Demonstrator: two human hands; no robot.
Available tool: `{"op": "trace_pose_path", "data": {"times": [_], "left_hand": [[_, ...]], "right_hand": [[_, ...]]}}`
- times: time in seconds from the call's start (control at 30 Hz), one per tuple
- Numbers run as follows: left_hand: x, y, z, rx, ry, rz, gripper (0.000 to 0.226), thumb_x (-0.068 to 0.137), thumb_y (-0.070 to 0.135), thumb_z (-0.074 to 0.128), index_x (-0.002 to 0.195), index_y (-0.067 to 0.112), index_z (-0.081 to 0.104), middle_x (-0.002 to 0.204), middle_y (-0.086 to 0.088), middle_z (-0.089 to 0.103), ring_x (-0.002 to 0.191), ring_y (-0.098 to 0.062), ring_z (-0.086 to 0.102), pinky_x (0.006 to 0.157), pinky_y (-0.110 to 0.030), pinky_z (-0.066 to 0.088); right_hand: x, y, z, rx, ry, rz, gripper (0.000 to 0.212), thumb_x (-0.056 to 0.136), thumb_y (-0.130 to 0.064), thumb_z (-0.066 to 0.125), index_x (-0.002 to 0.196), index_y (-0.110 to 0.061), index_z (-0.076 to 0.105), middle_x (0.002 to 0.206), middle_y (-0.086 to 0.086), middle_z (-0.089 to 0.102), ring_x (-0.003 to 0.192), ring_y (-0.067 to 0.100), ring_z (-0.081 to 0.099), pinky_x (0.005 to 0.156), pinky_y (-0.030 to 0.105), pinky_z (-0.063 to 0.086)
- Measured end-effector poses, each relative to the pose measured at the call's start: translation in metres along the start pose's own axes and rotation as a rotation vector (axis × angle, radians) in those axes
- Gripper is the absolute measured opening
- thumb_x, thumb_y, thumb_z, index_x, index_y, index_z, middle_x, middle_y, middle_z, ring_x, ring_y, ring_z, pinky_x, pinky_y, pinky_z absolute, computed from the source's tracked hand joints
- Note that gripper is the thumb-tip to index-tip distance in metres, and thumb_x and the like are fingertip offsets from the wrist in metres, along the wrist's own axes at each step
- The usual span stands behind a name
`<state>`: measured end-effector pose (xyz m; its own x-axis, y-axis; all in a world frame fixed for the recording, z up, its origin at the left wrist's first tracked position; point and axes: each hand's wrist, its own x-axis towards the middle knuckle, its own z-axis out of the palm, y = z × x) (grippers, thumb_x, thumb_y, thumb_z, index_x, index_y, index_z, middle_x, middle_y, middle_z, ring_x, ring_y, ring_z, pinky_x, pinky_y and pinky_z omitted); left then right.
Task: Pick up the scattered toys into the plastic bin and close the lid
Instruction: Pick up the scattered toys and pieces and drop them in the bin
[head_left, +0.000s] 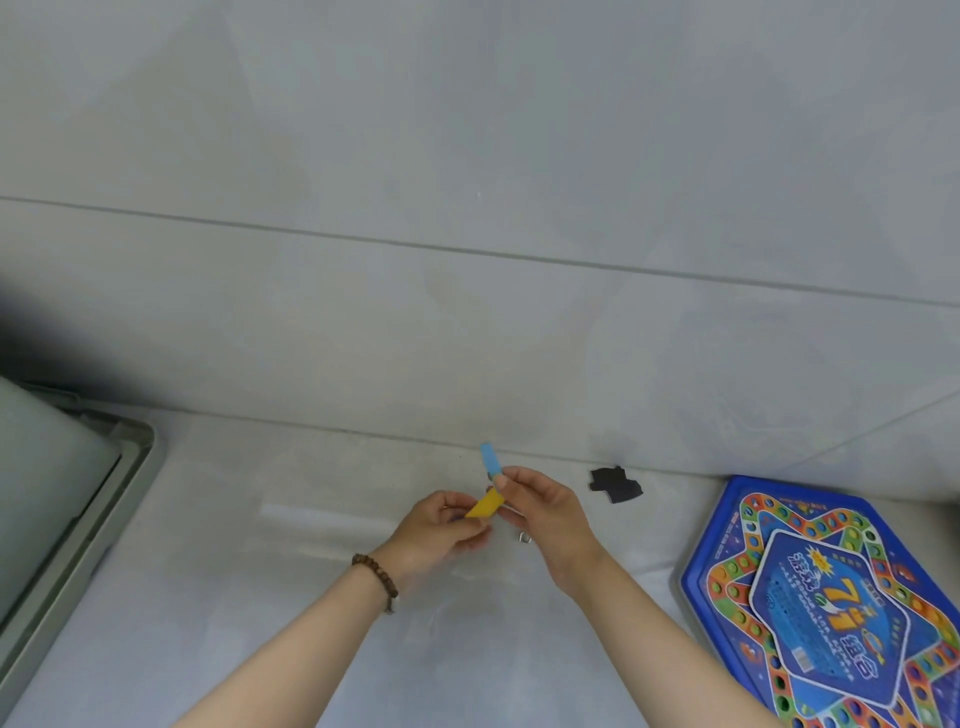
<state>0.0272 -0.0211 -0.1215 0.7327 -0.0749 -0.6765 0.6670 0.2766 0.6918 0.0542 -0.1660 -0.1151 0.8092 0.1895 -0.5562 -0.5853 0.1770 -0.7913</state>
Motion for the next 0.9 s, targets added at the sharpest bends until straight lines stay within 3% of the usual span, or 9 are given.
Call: {"op": "trace_pose_path", "data": {"times": [0.1,0.23,0.3,0.37,0.43,0.53,0.6,0.7,0.9], "left_hand": [[-0.013,0.012,-0.002,-0.3,-0.092,-0.174,0.028,0.094,0.012,0.046,0.116,-0.003,0.055,0.105,-0.02,0.062,0.086,-0.027,0.065,0.071,-0.028,0.06],[-0.013,0.011,-0.01,-0.43,-0.103,-0.256,0.06,0.091,0.056,0.041,0.115,0.004,0.059,0.109,-0.018,0.065,0.086,-0.028,0.068,0.071,-0.034,0.06],[-0.008,0.007,-0.009,-0.425,-0.073,-0.232,0.062,0.088,0.061,0.042,0.112,0.007,0.061,0.106,-0.015,0.066,0.085,-0.024,0.066,0.071,-0.032,0.059],[-0.004,0.001,-0.005,-0.399,-0.047,-0.186,0.051,0.09,0.053,0.046,0.111,0.01,0.063,0.097,-0.012,0.064,0.08,-0.019,0.063,0.069,-0.029,0.058],[0.0,-0.005,0.0,-0.354,-0.016,-0.146,0.031,0.095,0.035,0.048,0.108,0.01,0.061,0.096,-0.011,0.061,0.081,-0.017,0.062,0.066,-0.025,0.059],[0.006,-0.013,0.002,-0.346,0.049,-0.114,0.015,0.096,0.016,0.049,0.099,0.008,0.061,0.101,-0.011,0.061,0.085,-0.018,0.06,0.063,-0.021,0.058],[0.007,-0.015,-0.002,-0.343,0.085,-0.103,0.012,0.093,0.012,0.053,0.098,0.007,0.063,0.101,-0.011,0.063,0.087,-0.018,0.061,0.065,-0.019,0.058],[0.005,-0.013,-0.007,-0.336,0.106,-0.087,0.014,0.09,0.009,0.058,0.102,0.006,0.063,0.096,-0.007,0.063,0.085,-0.015,0.061,0.067,-0.017,0.058],[0.007,-0.006,0.007,-0.296,0.103,-0.049,0.022,0.087,0.005,0.061,0.11,0.007,0.06,0.091,-0.006,0.058,0.078,-0.012,0.054,0.063,-0.013,0.055]], "right_hand": [[-0.004,0.006,0.004,-0.166,0.021,-0.051,0.015,0.085,-0.007,0.066,0.099,0.0,0.065,0.082,0.004,0.069,0.066,0.0,0.064,0.058,0.006,0.046],[-0.006,0.01,0.006,-0.279,0.035,-0.1,0.009,0.079,-0.015,0.073,0.088,-0.016,0.071,0.112,-0.009,0.064,0.102,0.005,0.062,0.086,0.014,0.047],[-0.005,0.01,0.005,-0.352,0.041,-0.134,0.008,0.077,-0.02,0.076,0.082,-0.025,0.073,0.119,-0.012,0.059,0.111,0.003,0.057,0.095,0.024,0.044],[-0.007,0.009,0.001,-0.394,0.025,-0.132,0.006,0.078,-0.025,0.074,0.081,-0.031,0.074,0.121,-0.015,0.056,0.114,0.001,0.053,0.094,0.023,0.044],[-0.007,0.009,-0.007,-0.355,0.031,-0.121,0.008,0.083,-0.024,0.07,0.089,-0.023,0.075,0.118,-0.016,0.059,0.107,-0.002,0.056,0.08,0.012,0.047],[-0.008,0.016,-0.032,-0.411,0.166,-0.208,0.011,0.083,-0.013,0.069,0.089,-0.021,0.072,0.104,-0.006,0.066,0.09,0.008,0.061,0.068,0.005,0.045],[-0.007,0.027,-0.051,-0.661,0.219,-0.26,0.022,0.077,-0.012,0.075,0.086,-0.031,0.067,0.099,-0.007,0.062,0.089,0.012,0.057,0.074,0.006,0.041],[-0.003,0.045,-0.065,-0.898,0.185,-0.231,0.028,0.072,-0.016,0.079,0.095,-0.028,0.07,0.093,-0.014,0.054,0.096,0.011,0.055,0.087,0.016,0.041],[0.001,0.044,-0.063,-0.941,0.262,-0.252,0.022,0.074,-0.02,0.076,0.072,-0.033,0.058,0.082,-0.013,0.058,0.084,0.01,0.055,0.071,0.018,0.042]]}}
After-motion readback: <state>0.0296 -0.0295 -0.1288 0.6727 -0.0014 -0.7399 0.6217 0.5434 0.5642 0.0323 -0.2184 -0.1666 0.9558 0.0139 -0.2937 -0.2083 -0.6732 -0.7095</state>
